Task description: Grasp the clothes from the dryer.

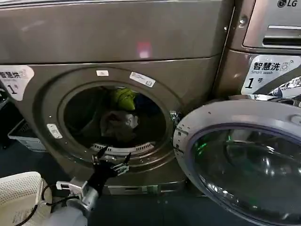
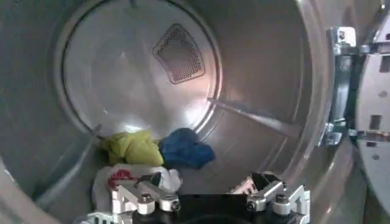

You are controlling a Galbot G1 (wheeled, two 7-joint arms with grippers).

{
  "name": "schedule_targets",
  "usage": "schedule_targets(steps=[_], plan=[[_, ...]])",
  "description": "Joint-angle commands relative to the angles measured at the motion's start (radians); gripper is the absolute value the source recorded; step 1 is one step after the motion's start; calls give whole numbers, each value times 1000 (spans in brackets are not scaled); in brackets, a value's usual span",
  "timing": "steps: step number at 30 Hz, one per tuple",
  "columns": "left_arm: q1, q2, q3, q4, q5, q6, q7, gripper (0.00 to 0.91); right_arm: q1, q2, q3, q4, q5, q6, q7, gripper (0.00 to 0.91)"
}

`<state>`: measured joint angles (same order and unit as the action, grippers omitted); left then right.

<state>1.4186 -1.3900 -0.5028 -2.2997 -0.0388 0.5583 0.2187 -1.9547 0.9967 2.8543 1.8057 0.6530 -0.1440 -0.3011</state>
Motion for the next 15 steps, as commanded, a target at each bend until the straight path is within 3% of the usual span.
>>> schedule_targets(steps=[1,15], plan=[[0,-2,1,0,0,1,0,907,-1,-1,2,-1,-1,1,-1,907],[-1,-4,5,1,0,-3,3,907,-10,4,9,17,-11,-28,22,907]])
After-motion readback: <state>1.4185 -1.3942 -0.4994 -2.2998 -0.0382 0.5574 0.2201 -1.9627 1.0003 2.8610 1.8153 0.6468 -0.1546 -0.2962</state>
